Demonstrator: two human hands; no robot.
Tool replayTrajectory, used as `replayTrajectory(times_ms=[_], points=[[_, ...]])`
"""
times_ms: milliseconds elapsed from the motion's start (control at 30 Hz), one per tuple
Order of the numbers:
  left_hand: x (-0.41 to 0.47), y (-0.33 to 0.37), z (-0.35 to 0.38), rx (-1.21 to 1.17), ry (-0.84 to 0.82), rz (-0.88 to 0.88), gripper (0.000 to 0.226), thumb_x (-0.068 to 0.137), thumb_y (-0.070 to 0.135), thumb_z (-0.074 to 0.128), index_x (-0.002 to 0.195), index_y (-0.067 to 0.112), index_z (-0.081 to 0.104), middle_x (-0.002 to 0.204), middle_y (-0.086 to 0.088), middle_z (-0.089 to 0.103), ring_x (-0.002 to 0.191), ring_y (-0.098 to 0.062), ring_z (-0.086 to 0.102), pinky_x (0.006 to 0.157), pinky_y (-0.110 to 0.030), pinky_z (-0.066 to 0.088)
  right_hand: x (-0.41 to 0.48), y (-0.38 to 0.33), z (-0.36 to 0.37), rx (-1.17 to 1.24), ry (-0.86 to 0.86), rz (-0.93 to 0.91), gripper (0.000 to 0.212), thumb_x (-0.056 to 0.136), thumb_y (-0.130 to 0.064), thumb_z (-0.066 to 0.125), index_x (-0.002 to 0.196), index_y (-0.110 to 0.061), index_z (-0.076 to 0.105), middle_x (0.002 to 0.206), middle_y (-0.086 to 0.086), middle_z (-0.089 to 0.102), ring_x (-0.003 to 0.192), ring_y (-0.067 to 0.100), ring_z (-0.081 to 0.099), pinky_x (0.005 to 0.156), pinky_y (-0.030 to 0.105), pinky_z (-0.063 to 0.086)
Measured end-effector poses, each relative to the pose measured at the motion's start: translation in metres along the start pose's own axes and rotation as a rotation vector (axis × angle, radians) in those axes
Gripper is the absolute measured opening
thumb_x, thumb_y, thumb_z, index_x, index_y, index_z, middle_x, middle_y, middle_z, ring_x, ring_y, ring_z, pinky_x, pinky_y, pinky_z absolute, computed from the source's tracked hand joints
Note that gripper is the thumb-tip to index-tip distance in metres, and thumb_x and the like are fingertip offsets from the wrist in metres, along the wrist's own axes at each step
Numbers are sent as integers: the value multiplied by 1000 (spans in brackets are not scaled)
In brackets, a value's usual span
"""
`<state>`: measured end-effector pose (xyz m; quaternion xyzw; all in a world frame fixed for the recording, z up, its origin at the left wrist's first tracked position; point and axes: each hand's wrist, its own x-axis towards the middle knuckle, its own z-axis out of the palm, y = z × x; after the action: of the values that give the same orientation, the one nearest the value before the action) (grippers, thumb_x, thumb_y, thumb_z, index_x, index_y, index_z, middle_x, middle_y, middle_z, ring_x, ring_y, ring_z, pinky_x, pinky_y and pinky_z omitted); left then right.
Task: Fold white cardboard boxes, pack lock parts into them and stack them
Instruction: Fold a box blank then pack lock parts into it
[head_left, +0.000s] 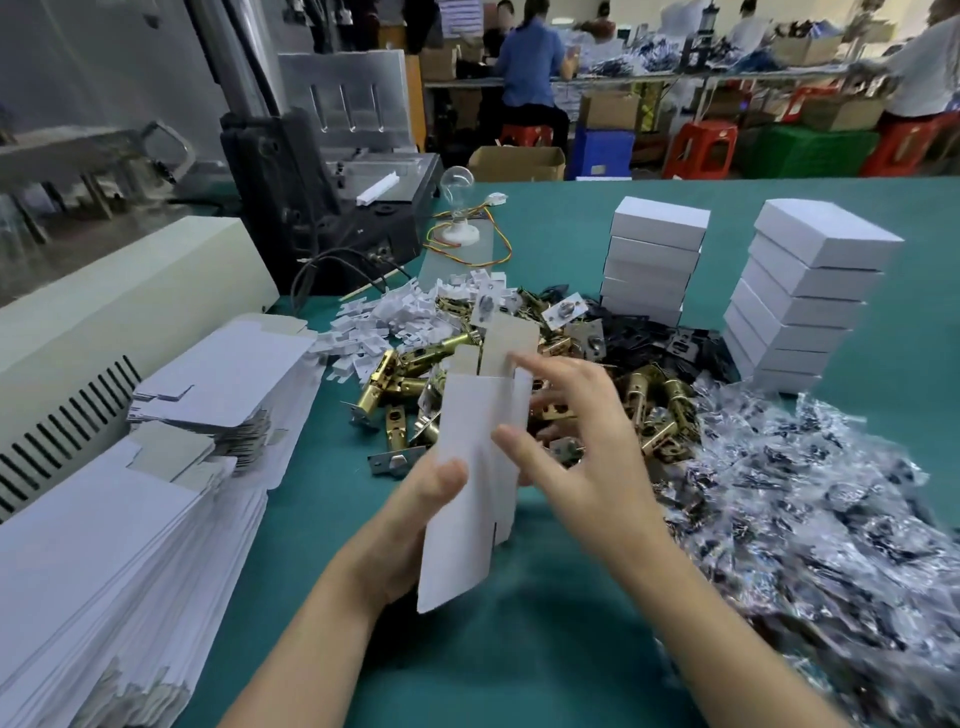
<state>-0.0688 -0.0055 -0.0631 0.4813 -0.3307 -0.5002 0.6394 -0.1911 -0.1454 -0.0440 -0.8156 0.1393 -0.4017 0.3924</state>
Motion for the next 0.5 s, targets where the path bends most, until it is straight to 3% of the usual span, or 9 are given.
replayTrajectory(times_ms=[100, 200, 300, 400, 500], points=[[-3, 7, 7, 157, 45, 55, 98, 62, 80, 83, 141, 27, 60, 139, 3, 69, 132, -21, 63, 96, -31, 55, -5, -4, 1, -33, -31, -17, 49, 84, -57, 72, 127, -35, 62, 145, -7, 37, 137, -4, 36, 101, 6, 38], [-1, 14, 14, 269, 27, 111, 108, 61, 83, 80, 146, 25, 48, 141, 4, 65, 134, -17, 60, 102, -28, 52, -3, -5, -3, 18, 31, 4, 45, 81, -60, 71, 111, -27, 63, 139, -4, 38, 134, 6, 43, 100, 20, 45], [1, 18, 17, 302, 2, 139, 110, 61, 84, 78, 147, 22, 45, 137, 16, 66, 129, -6, 61, 100, -19, 49, -2, -6, -6, 89, 80, 42, 40, 77, -60, 73, 96, -27, 58, 131, -5, 37, 132, 17, 45, 92, 28, 51], [3, 16, 13, 278, 7, 131, 104, 63, 78, 82, 145, 21, 51, 134, 0, 67, 119, -20, 66, 94, -32, 55, -2, -6, -6, 189, 76, 65, 41, 76, -55, 77, 86, -26, 50, 117, 0, 43, 116, 17, 51, 83, 33, 54], [1, 14, 6, 214, 15, 128, 85, 64, 73, 86, 138, 38, 61, 127, -2, 70, 108, -21, 70, 84, -36, 60, -2, -7, -5, 390, 45, 105, 38, 79, -41, 83, 93, -27, 50, 99, 7, 57, 92, 20, 63, 75, 33, 53]])
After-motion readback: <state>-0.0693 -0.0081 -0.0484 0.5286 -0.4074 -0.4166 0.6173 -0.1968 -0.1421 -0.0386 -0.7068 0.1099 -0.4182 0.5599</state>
